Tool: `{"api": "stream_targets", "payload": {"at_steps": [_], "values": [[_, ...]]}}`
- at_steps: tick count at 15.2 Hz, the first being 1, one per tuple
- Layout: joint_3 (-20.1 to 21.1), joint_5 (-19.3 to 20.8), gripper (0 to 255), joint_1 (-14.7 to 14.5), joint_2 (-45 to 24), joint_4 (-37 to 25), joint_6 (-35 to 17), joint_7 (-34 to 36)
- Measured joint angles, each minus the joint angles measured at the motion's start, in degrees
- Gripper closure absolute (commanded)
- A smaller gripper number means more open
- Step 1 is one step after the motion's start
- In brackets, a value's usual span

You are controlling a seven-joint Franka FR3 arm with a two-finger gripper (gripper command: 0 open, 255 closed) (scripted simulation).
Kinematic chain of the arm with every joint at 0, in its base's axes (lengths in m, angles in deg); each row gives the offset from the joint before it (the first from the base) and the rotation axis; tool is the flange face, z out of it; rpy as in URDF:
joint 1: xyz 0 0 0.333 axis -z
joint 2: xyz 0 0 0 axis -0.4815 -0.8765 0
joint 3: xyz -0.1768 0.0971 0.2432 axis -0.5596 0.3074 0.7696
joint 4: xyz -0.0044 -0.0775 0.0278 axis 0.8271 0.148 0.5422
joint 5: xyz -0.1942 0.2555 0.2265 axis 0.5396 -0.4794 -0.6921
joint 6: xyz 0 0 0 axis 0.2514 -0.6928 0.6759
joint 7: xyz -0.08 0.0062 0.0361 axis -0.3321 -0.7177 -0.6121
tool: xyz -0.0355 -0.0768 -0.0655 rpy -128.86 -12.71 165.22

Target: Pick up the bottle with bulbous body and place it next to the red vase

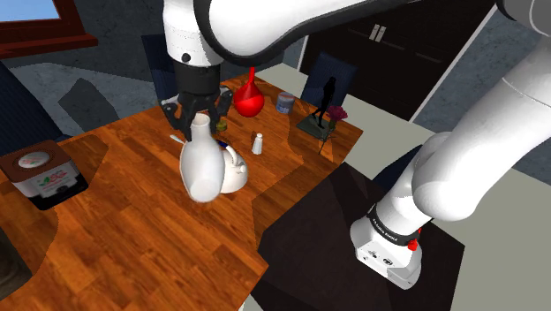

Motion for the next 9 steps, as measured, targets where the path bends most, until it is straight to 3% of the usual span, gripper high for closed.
{"api": "stream_targets", "payload": {"at_steps": [9], "values": [[-0.2,-0.9,255,0.0,1.7,-5.4,6.9,-0.6]]}}
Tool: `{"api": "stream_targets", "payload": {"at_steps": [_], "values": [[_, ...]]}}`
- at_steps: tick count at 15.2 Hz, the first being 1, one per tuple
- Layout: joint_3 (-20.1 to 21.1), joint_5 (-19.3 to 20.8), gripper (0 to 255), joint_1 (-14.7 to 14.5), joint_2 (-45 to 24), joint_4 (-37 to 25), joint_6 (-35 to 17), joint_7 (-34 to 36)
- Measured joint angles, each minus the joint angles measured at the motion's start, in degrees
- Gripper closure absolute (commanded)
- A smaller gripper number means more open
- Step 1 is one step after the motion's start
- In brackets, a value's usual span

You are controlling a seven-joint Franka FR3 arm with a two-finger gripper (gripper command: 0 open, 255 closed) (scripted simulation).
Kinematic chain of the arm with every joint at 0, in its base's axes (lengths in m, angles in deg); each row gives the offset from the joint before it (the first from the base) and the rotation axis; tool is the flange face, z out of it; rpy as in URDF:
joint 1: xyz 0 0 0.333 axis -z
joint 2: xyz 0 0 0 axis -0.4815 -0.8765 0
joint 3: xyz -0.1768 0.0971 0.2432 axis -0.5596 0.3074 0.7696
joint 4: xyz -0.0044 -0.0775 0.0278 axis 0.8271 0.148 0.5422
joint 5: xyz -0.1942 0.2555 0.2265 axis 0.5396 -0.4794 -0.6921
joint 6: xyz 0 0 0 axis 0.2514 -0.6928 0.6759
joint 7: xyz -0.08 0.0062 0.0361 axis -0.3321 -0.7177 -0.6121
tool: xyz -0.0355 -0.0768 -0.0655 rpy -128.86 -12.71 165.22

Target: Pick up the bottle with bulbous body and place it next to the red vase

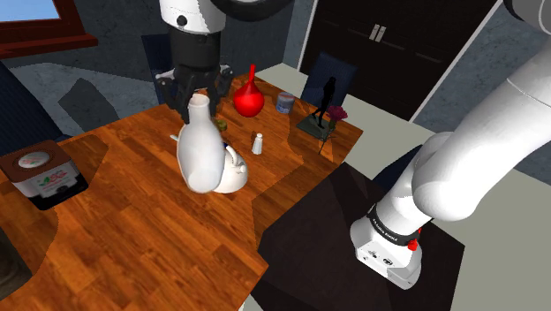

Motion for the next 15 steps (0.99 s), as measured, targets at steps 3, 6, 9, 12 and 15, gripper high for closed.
{"api": "stream_targets", "payload": {"at_steps": [3,6,9,12,15], "values": [[-0.2,-0.2,255,0.1,0.3,-2.0,2.3,-0.4],[-0.2,-0.2,255,0.1,0.5,-3.9,4.4,-0.4],[-0.4,-0.2,255,0.2,0.5,-6.1,6.6,-0.6],[-0.4,-0.2,255,0.2,0.5,-8.5,8.9,-0.6],[-0.4,-0.1,255,0.3,0.2,-11.2,11.4,-0.6]]}}
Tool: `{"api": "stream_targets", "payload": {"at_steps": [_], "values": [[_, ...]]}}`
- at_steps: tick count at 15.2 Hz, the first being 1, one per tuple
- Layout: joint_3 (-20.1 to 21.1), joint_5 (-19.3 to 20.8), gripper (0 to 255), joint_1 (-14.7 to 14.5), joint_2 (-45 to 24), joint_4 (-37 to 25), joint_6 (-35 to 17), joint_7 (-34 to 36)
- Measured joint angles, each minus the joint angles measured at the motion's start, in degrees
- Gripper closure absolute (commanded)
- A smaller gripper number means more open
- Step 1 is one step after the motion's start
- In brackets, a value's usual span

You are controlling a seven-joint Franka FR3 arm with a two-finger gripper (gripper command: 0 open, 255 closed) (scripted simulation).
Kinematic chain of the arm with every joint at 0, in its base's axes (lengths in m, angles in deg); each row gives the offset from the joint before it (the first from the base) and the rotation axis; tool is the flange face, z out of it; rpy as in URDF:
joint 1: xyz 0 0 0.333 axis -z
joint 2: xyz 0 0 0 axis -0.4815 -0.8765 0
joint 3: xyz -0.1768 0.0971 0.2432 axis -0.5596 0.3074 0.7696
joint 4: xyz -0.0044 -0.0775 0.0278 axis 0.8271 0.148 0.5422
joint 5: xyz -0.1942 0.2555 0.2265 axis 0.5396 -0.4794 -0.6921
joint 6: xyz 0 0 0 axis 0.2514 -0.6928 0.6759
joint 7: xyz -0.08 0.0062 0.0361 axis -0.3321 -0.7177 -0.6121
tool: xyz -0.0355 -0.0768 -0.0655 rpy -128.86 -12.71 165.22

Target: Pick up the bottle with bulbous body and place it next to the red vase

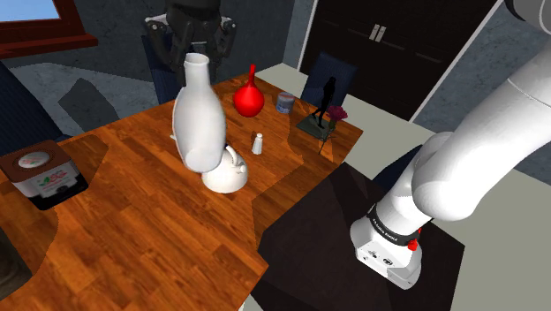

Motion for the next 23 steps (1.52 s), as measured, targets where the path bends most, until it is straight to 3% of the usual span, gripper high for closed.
{"api": "stream_targets", "payload": {"at_steps": [4,16,23], "values": [[-1.1,-0.2,255,0.8,0.6,-1.3,1.8,-1.9],[-11.1,-0.7,255,7.8,3.1,1.9,1.0,-18.9],[-16.1,0.3,255,11.7,0.0,-1.3,1.1,-27.6]]}}
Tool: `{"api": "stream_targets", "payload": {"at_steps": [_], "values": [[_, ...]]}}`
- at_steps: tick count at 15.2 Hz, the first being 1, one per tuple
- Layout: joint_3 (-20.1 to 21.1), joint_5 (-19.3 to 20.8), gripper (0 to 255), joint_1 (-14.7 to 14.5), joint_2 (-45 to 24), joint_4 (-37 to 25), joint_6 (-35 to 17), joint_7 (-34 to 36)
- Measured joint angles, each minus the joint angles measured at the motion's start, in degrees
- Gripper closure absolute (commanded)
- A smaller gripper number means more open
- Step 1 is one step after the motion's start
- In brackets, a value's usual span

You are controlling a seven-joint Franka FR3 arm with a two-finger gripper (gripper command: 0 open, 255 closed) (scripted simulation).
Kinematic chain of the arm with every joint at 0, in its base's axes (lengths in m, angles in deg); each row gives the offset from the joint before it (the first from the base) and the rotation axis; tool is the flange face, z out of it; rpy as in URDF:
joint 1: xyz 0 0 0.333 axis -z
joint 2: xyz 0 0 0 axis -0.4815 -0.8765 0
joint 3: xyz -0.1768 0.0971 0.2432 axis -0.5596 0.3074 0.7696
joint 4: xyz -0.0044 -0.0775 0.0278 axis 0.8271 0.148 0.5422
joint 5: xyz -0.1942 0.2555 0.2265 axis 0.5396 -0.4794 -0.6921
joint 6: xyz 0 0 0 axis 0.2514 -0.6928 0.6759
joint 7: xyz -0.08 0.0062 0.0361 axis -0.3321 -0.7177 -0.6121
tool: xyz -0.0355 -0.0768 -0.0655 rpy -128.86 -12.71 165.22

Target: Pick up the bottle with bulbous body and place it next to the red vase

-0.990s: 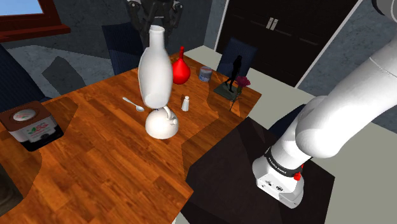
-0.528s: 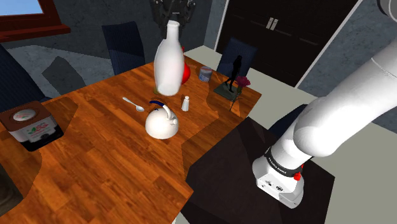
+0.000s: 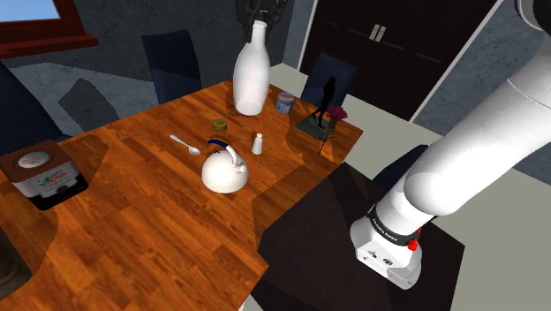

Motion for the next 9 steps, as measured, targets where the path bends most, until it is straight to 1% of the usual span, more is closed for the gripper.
{"api": "stream_targets", "payload": {"at_steps": [1,3,4,9], "values": [[-0.5,0.3,255,0.5,-1.2,-1.5,0.4,-1.0],[-2.0,0.4,255,1.7,-1.9,-2.2,0.3,-3.7],[-2.6,0.6,255,2.3,-3.6,-4.3,0.7,-4.8],[-5.5,1.1,255,5.1,-8.4,-9.9,1.4,-10.5]]}}
